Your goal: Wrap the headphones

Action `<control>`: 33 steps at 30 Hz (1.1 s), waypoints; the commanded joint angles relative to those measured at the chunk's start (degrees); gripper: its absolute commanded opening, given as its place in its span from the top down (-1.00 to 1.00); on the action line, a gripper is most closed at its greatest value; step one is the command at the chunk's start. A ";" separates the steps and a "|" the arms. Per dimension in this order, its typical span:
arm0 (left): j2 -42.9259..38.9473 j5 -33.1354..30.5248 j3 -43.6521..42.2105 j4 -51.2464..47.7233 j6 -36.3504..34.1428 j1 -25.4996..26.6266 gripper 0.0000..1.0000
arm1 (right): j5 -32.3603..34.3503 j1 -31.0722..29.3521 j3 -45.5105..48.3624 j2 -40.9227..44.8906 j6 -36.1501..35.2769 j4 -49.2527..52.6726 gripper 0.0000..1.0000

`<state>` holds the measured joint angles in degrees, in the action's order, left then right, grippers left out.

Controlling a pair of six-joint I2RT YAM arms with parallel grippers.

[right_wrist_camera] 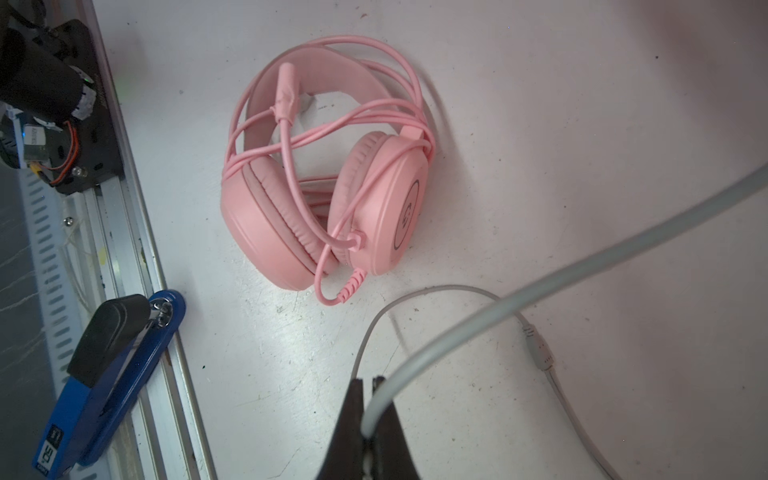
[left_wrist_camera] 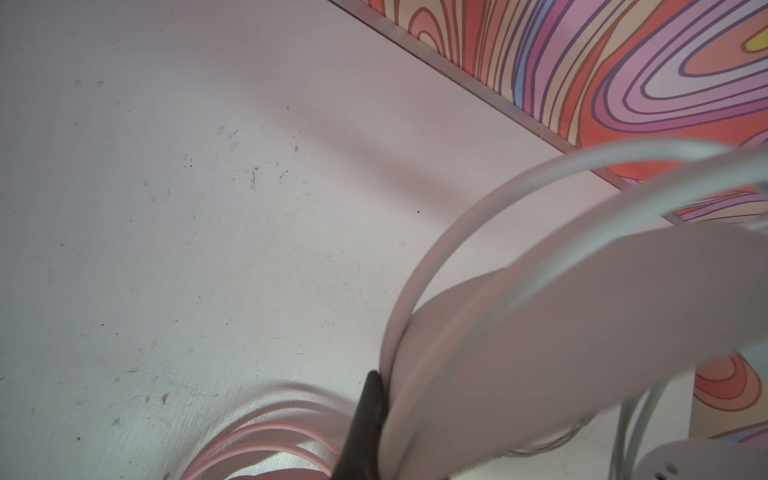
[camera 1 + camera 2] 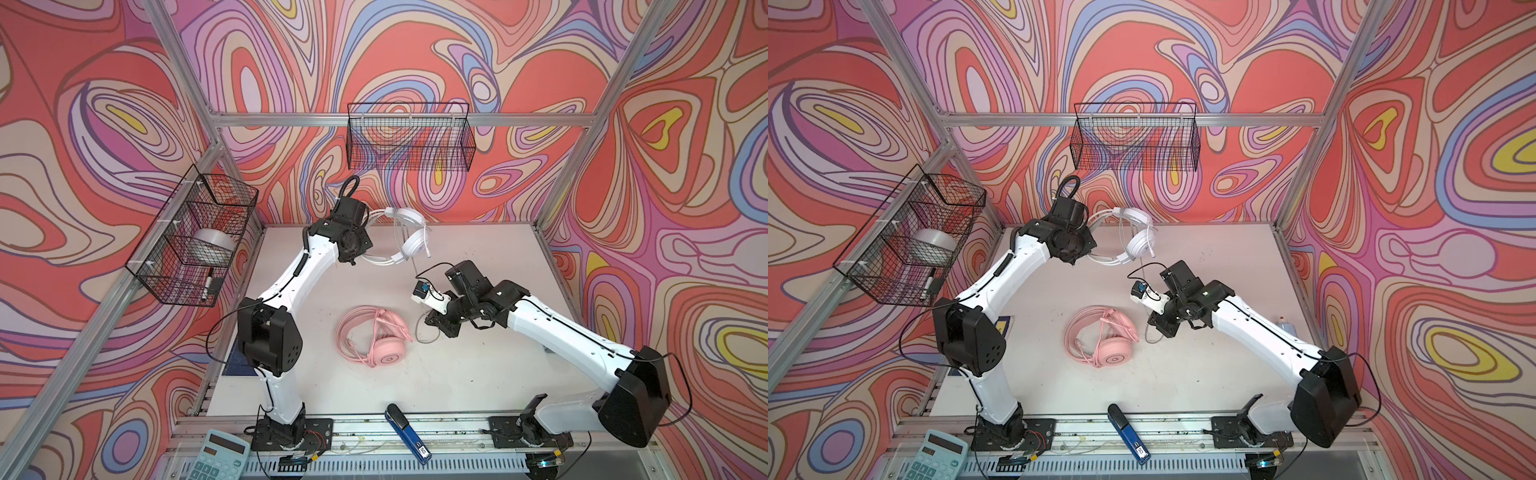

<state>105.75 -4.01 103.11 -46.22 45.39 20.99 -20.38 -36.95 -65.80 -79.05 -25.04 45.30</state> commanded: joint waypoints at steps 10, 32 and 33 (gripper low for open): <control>3.66 -3.63 0.35 -1.34 -0.11 0.54 1.00 | -6.33 -1.02 -10.11 -4.96 -7.97 11.25 1.00; 11.81 -12.47 9.29 -12.58 -12.66 5.96 1.00 | 8.79 -1.02 -30.63 -11.98 -16.53 22.82 1.00; 11.84 -12.50 9.39 -12.67 -13.31 6.09 1.00 | 9.92 -1.02 -31.40 -12.31 -17.10 22.65 1.00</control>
<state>117.14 -14.48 110.06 -57.06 34.39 26.48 -14.52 -37.58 -94.67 -90.76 -39.51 66.06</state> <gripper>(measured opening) 0.077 0.057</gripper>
